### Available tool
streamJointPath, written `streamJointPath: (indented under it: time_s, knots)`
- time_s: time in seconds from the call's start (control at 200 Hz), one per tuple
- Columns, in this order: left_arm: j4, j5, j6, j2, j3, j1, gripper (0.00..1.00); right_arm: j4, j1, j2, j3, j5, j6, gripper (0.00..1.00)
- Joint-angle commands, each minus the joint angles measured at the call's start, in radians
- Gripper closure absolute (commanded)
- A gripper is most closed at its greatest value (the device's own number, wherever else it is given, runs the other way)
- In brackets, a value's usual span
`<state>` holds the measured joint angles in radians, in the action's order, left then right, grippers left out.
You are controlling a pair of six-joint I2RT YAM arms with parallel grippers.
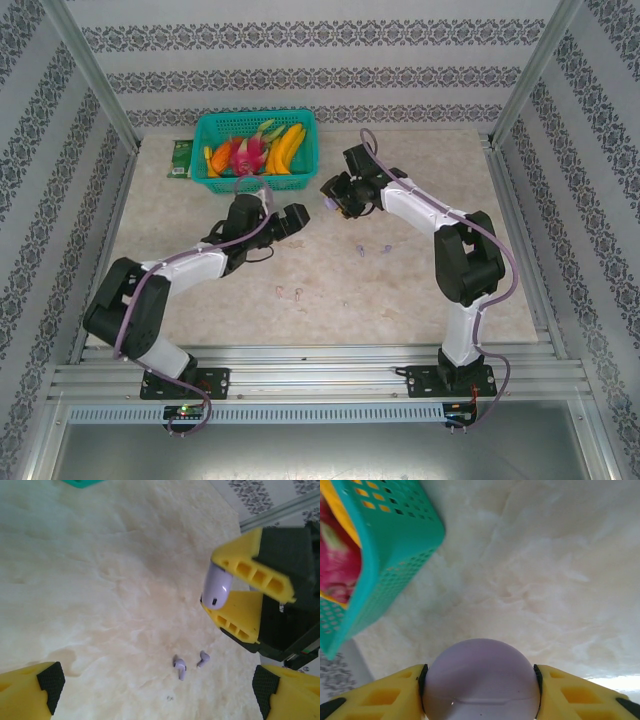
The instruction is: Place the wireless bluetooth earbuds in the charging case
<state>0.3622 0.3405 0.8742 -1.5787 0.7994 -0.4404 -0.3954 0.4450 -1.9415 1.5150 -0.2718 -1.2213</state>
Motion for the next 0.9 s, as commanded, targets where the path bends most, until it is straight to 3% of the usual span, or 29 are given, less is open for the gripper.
streamJointPath:
  time_s: [0.0,0.165,0.425,0.899]
  knots:
    - [0.186,0.013,-0.014,-0.071,0.051,-0.025,0.06,0.090,-0.002,0.027,-0.011,-0.067,-0.142,0.51]
    - [0.284,0.042,0.000,-0.161,0.097,-0.027,0.15,0.101,-0.002,0.045,-0.013,-0.067,-0.192,0.50]
    - [0.275,0.063,-0.045,-0.212,0.177,-0.028,0.30,0.100,0.000,0.080,-0.046,-0.066,-0.210,0.50]
    - [0.311,0.090,-0.034,-0.295,0.245,-0.033,0.47,0.118,0.012,0.095,-0.067,-0.076,-0.234,0.50]
